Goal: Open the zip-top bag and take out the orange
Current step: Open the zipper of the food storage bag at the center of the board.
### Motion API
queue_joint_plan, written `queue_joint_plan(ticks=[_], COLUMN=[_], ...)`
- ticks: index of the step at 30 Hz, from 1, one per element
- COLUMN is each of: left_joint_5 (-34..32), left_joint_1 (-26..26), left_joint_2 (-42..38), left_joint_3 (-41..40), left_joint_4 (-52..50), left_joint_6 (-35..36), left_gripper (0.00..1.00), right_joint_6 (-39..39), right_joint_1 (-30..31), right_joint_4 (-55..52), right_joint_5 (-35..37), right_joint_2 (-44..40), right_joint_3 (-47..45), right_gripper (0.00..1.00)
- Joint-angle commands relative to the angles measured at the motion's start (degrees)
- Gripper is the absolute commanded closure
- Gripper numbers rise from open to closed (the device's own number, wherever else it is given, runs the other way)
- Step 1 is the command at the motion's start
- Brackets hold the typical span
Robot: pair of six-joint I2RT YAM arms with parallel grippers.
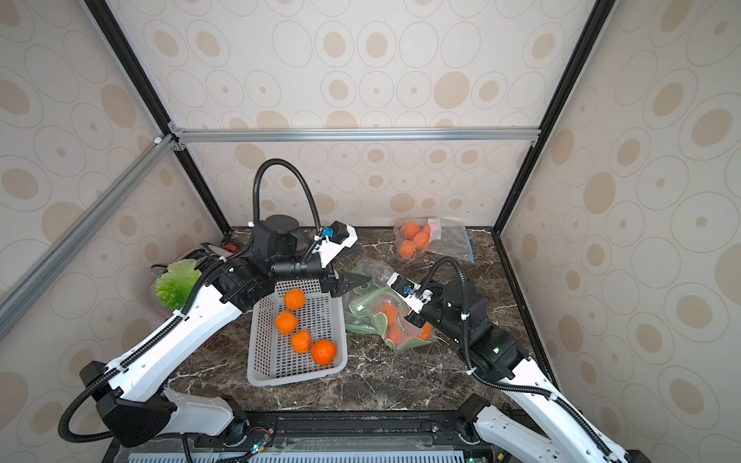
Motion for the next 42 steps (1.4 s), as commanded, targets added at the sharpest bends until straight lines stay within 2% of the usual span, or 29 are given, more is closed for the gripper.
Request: queue_joint_plan(ticks=[1, 5, 8, 11, 15, 16, 18, 21, 23, 24, 27, 31, 34, 37, 39, 42], left_joint_5=[-0.1, -9.6, -8.9, -9.6, -12.5, -13.6, -13.4, -12.0, -13.5, -13.6, -13.5, -16.8, -17.9, -19.4, -21.9, -27.9], left_joint_1=[-3.4, -10.4, -11.2, -12.8, -14.8, -15.2, -15.5, -16.3, -17.0, -17.1, -17.6, -20.5, -21.1, -21.1, -21.0, -21.0], left_joint_2=[4.4, 7.5, 8.7, 9.1, 10.0, 10.2, 10.7, 12.8, 14.3, 14.4, 12.4, 8.0, 6.1, 4.5, 3.9, 5.1], left_joint_3=[1.3, 0.5, 0.7, -0.1, 0.2, 0.3, 0.4, 1.1, 2.7, 2.7, -0.2, -7.2, -11.9, -15.8, -16.4, -13.0], left_joint_4=[-4.8, -7.3, -8.5, -8.6, -9.2, -9.0, -8.2, -6.5, -7.6, -7.5, -4.7, 3.1, 11.3, 19.3, 21.3, 18.2], left_joint_6=[1.0, 7.3, 6.4, 7.5, 8.1, 7.7, 6.6, 4.1, 1.7, 0.1, -6.5, -15.7, -26.4, -34.1, -36.1, -37.0], left_gripper=[0.17, 0.17, 0.22, 0.25, 0.35, 0.41, 0.58, 0.9, 1.0, 1.0, 1.0, 1.0, 1.0, 1.0, 1.0, 1.0], right_joint_6=[8.5, 19.1, 26.8, 29.8, 35.0, 35.5, 36.8, 40.6, 42.6, 43.6, 48.1, 55.4, 59.7, 63.6, 65.4, 66.6], right_joint_1=[-0.1, -0.1, -0.1, -0.2, -0.1, -0.1, -0.1, -0.1, -0.1, -0.2, -0.1, -0.1, -0.1, -0.2, -0.2, -0.1], right_joint_4=[-4.4, -9.7, -14.4, -17.2, -22.6, -24.3, -27.3, -29.8, -31.6, -32.7, -35.9, -37.0, -33.0, -29.4, -27.2, -22.8], right_joint_5=[-4.2, -5.5, -3.2, -4.7, -3.8, -4.3, -4.8, -2.3, -0.5, 0.2, 2.7, -3.7, -9.8, -11.1, -11.7, -12.2], right_joint_2=[-2.7, -6.0, -8.6, -11.9, -14.4, -14.6, -14.8, -16.0, -17.2, -17.7, -19.2, -19.8, -19.4, -17.4, -16.4, -15.4], right_joint_3=[1.5, -1.8, -3.3, -6.2, -6.5, -6.2, -5.4, -4.3, -2.3, -1.0, 3.7, 6.3, 4.2, 1.1, -1.2, -5.4], right_gripper=[1.0, 0.97, 0.96, 0.94, 0.88, 0.84, 0.76, 0.71, 0.59, 0.56, 0.54, 0.59, 0.68, 0.77, 0.8, 0.8])
